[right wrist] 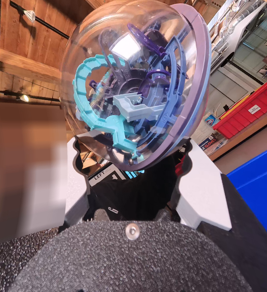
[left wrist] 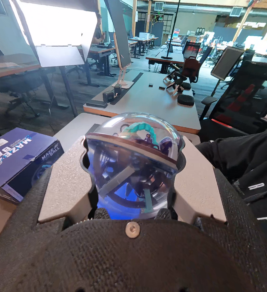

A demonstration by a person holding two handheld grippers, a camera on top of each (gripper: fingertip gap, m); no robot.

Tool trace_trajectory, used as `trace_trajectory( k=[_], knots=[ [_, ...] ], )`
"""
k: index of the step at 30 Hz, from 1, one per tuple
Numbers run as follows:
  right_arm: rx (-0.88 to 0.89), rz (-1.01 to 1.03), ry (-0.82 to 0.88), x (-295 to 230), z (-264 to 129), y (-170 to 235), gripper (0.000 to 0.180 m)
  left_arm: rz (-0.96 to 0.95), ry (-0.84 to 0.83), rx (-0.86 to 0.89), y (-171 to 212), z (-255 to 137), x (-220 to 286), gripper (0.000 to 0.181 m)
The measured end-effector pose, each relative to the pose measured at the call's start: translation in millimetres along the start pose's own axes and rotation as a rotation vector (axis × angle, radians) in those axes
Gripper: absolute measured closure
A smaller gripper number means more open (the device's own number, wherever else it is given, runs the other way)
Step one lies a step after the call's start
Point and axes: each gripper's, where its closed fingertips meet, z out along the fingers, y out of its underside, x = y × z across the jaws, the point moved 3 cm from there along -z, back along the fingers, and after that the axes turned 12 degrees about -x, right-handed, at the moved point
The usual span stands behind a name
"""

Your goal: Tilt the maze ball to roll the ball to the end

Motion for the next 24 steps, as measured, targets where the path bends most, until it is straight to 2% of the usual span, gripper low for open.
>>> trace_trajectory(
  k=[1, 4, 9, 14, 16, 21, 24],
  knots=[
    [-0.008, -0.019, 0.009, 0.0, -0.1, 0.6, 0.051, 0.026, -0.014, -0.004, -0.8, -1.2, 1.8, 0.069],
    [-0.040, -0.175, 0.084, -2.6, -0.6, 1.1, 0.055, 0.095, -0.021, -0.003, -1.3, -7.0, 12.2, 0.078],
    [-0.093, -0.422, 0.232, -5.1, 0.2, 2.9, 0.071, 0.075, -0.009, 0.107, -2.5, -22.9, 17.2, 0.083],
    [-0.129, -0.510, 0.309, 1.3, -0.8, 7.5, 0.093, 0.075, -0.018, 0.170, -1.3, -33.6, 16.5, 0.099],
    [-0.135, -0.524, 0.329, 1.7, -2.1, 5.9, 0.096, 0.089, -0.025, 0.191, -0.4, -40.3, 16.2, 0.109],
    [-0.205, -0.553, 0.354, 4.0, -2.9, 10.4, 0.097, 0.114, 0.010, 0.205, 10.5, -47.7, 17.2, 0.115],
    [-0.224, -0.582, 0.396, 5.4, -3.3, 9.5, 0.103, 0.121, 0.029, 0.250, 16.5, -54.6, 14.8, 0.121]
  ],
)
